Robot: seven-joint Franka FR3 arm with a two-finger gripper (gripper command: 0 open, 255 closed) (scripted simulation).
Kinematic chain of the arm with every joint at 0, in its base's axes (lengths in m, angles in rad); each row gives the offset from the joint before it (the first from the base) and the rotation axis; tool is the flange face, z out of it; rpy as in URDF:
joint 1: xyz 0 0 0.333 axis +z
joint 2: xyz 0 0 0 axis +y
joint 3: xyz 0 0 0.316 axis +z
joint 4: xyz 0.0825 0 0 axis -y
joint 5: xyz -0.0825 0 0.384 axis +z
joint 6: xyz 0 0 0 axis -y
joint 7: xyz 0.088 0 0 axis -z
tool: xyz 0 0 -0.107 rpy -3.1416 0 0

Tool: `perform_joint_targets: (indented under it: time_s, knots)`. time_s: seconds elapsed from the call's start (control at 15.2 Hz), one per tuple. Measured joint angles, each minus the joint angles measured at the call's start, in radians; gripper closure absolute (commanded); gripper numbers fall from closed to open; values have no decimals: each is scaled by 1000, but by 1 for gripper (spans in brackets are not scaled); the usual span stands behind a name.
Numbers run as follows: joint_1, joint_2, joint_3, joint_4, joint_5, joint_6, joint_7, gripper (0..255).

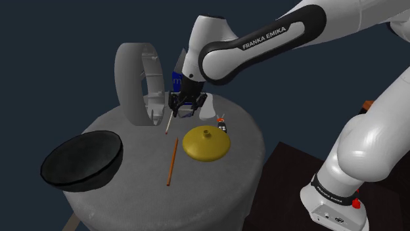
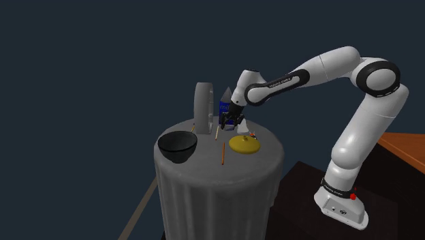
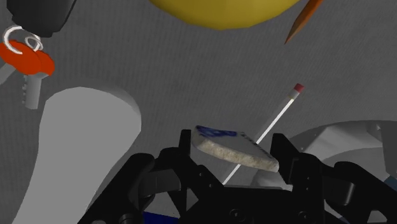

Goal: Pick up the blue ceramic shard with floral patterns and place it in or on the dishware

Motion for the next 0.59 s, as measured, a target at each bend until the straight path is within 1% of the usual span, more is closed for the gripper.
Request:
perform_joint_targets:
  time_s: [0.59]
  knots:
    - [-4, -35, -12, 92, 1, -126, 3, 255]
